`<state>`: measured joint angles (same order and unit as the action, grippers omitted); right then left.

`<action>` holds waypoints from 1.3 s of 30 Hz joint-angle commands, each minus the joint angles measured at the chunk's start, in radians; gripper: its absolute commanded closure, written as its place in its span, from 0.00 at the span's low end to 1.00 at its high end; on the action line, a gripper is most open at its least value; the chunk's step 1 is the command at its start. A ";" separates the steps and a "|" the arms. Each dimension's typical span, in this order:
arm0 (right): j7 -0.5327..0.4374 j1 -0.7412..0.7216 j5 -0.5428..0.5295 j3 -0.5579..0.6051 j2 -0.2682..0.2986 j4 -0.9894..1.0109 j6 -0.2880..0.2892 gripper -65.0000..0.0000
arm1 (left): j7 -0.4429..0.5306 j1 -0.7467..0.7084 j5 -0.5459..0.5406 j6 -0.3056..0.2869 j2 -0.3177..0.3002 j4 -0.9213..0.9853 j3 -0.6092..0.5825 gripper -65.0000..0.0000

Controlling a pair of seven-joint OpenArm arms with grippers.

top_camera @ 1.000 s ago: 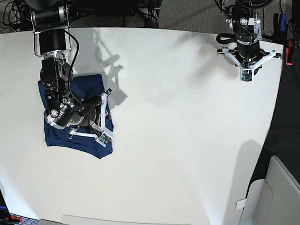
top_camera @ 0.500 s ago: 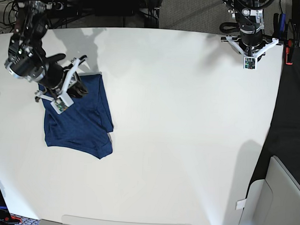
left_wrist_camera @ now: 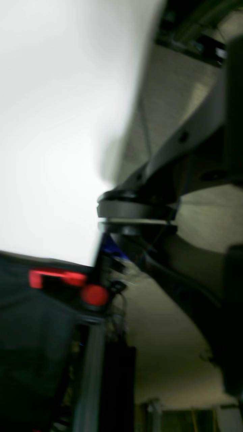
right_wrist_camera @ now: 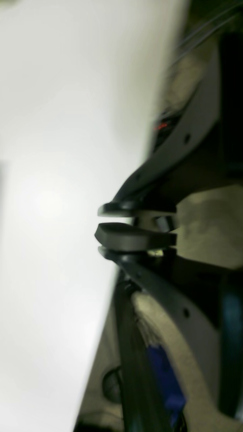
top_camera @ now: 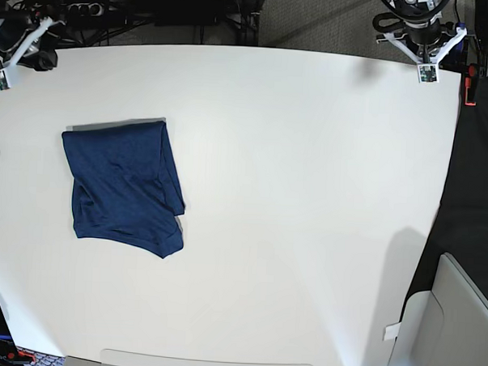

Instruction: Fold the T-shirt properly

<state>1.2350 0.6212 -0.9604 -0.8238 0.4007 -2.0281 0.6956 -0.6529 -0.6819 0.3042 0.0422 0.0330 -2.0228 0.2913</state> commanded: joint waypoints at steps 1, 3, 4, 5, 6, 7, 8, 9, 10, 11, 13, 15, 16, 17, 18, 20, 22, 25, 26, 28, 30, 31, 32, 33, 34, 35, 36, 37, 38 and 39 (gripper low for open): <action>-0.013 0.039 0.007 -0.029 0.011 -0.012 0.003 0.90 | 0.015 -0.032 0.010 0.009 -0.003 -0.023 0.003 1.00; -0.013 0.095 0.062 -0.036 -0.007 -0.010 0.003 0.90 | 0.015 -0.071 0.010 0.008 -0.002 -0.023 0.001 1.00; -0.013 0.121 0.094 -0.038 -0.027 -0.010 0.003 0.90 | 0.015 -0.086 0.003 0.008 -0.002 -0.023 0.001 1.00; -0.013 0.145 0.131 -0.038 -0.047 -0.010 0.003 0.90 | 0.015 -0.100 -0.015 0.008 -0.002 -0.023 0.001 1.00; -0.013 0.171 0.171 -0.036 -0.070 -0.010 0.003 0.90 | 0.015 -0.118 -0.047 0.008 -0.002 -0.022 0.001 1.00; -0.013 0.194 0.212 -0.033 -0.092 -0.010 0.003 0.90 | 0.014 -0.135 -0.081 0.008 -0.002 -0.020 0.006 1.00; -0.013 0.216 0.252 -0.030 -0.113 -0.010 0.003 0.90 | 0.008 -0.152 -0.110 0.006 -0.003 -0.019 0.006 1.00; -0.013 0.231 0.283 -0.027 -0.131 -0.009 0.003 0.90 | 0.003 -0.164 -0.125 0.006 -0.005 -0.017 0.006 1.00; -0.013 0.245 0.318 -0.009 -0.148 -0.009 0.003 0.90 | 0.003 -0.178 -0.142 0.006 -0.005 -0.016 0.006 1.00; -0.013 0.260 0.352 0.011 -0.156 0.000 0.003 0.90 | 0.003 -0.192 -0.155 0.006 -0.005 -0.014 0.006 1.00; -0.013 0.271 0.421 0.056 -0.161 0.027 0.003 0.90 | 0.003 -0.207 -0.178 0.006 -0.005 0.004 0.001 1.00; -0.014 0.268 0.487 0.102 -0.164 0.070 0.003 0.90 | 0.003 -0.209 -0.199 0.006 -0.005 0.050 0.000 1.00; -0.018 0.265 0.512 0.126 -0.164 0.097 0.003 0.90 | 0.003 -0.204 -0.208 0.006 -0.005 0.075 0.000 1.00; -0.018 0.248 0.538 0.157 -0.165 0.129 0.003 0.90 | 0.003 -0.200 -0.218 0.006 -0.005 0.110 0.000 1.00; -0.018 0.230 0.559 0.182 -0.168 0.160 0.003 0.90 | 0.008 -0.187 -0.225 0.006 -0.005 0.150 0.000 1.00; -0.018 0.188 0.607 0.222 -0.182 0.243 0.003 0.90 | 0.014 -0.149 -0.242 0.006 -0.005 0.248 0.000 1.00; -0.018 0.134 0.644 0.249 -0.196 0.318 0.003 0.90 | 0.015 -0.114 -0.254 0.006 -0.012 0.336 0.000 1.00; -0.019 0.015 0.733 0.324 -0.207 0.459 0.003 0.90 | 0.015 -0.043 -0.284 0.006 -0.035 0.472 0.000 1.00; -0.022 -0.022 0.760 0.343 -0.214 0.511 0.003 0.90 | 0.015 -0.020 -0.294 0.006 -0.038 0.515 0.000 1.00; -0.051 -0.090 0.805 0.361 -0.231 0.611 0.003 0.90 | 0.015 0.015 -0.313 0.006 -0.054 0.592 0.000 1.00; -0.113 -0.146 0.868 0.380 -0.245 0.714 0.003 0.90 | 0.015 0.054 -0.336 0.005 -0.057 0.675 0.000 1.00; -0.151 -0.176 0.897 0.398 -0.250 0.765 0.003 0.90 | 0.017 0.072 -0.342 0.005 -0.057 0.715 -0.002 1.00; -0.196 -0.203 0.921 0.416 -0.251 0.823 0.003 0.90 | 0.029 0.093 -0.343 0.005 -0.057 0.762 -0.010 1.00; -0.242 -0.225 0.938 0.436 -0.251 0.877 0.003 0.90 | 0.051 0.112 -0.343 0.005 -0.057 0.808 -0.028 1.00; -0.297 -0.257 0.960 0.467 -0.251 0.936 0.003 0.90 | 0.081 0.130 -0.343 0.005 -0.058 0.859 -0.051 1.00; -0.350 -0.284 0.983 0.498 -0.253 0.999 0.003 0.90 | 0.115 0.144 -0.343 0.005 -0.061 0.911 -0.070 1.00; -0.398 -0.311 1.001 0.524 -0.253 1.048 0.003 0.90 | 0.144 0.156 -0.340 0.005 -0.069 0.956 -0.085 1.00; -0.452 -0.340 1.019 0.551 -0.253 1.099 0.003 0.90 | 0.170 0.173 -0.340 0.005 -0.075 1.008 -0.109 1.00; -0.505 -0.364 1.035 0.574 -0.253 1.156 0.003 0.90 | 0.201 0.193 -0.340 0.005 -0.077 1.069 -0.132 1.00; -0.553 -0.387 1.042 0.591 -0.253 1.199 0.003 0.90 | 0.226 0.212 -0.340 0.005 -0.080 1.124 -0.154 1.00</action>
<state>0.6636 0.2283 0.0750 -0.2291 0.1352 -0.8173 0.6922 -0.4141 -0.4576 -0.0383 0.0368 -0.0383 -0.8913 0.1371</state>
